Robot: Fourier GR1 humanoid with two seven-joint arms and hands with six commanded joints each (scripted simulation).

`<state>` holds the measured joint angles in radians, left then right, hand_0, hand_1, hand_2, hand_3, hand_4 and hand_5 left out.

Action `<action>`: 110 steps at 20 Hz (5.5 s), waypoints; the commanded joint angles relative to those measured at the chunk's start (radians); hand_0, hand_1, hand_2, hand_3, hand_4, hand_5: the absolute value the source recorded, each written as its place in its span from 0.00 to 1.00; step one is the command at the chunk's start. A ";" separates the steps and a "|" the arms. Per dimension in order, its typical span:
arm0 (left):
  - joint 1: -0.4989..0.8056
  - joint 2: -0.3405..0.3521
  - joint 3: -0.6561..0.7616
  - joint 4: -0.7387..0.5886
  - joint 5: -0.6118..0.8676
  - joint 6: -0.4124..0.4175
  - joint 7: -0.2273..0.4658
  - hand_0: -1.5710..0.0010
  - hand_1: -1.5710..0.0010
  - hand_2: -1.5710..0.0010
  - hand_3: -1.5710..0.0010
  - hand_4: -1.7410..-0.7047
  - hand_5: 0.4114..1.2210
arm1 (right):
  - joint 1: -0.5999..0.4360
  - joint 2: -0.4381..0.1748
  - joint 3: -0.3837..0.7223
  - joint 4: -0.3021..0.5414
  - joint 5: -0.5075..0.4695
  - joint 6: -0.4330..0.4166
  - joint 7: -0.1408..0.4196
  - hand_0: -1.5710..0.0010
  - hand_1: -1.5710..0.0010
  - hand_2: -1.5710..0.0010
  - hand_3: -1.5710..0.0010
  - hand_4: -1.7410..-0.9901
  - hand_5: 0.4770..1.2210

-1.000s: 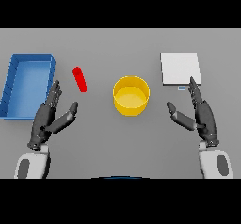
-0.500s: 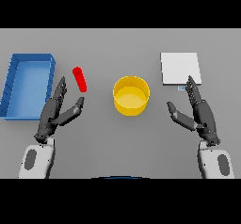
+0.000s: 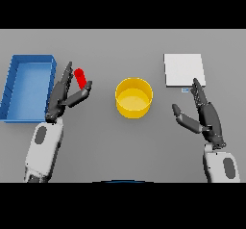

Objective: Pick up the red beaker and tilt it to pour out 1 green nut into yellow bowl. Pick up the yellow bowl and place it on the metallic measuring scale.

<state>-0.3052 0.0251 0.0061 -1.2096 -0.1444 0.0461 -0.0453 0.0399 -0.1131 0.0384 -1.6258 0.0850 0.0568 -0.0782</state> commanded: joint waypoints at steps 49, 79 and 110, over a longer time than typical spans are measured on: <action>-0.355 0.118 -0.233 0.086 -0.405 0.017 0.149 0.00 0.00 0.00 0.00 0.04 0.88 | 0.009 0.019 0.015 -0.012 0.027 -0.020 0.011 1.00 1.00 1.00 1.00 0.63 0.28; -0.854 0.181 -0.914 0.369 -1.063 -0.491 0.072 0.00 0.00 0.00 0.03 0.00 1.00 | 0.000 0.037 -0.005 -0.006 -0.005 -0.025 0.044 1.00 1.00 1.00 1.00 0.60 0.17; -1.379 0.297 -0.663 0.753 -1.094 -0.413 0.057 0.00 0.03 0.03 0.06 0.16 0.99 | -0.017 0.019 -0.001 0.008 -0.003 -0.005 0.007 1.00 1.00 1.00 1.00 0.61 0.22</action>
<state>-1.6843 0.3246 -0.6571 -0.4559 -1.2403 -0.3678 0.0160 0.0233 -0.0941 0.0366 -1.6182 0.0819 0.0510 -0.0717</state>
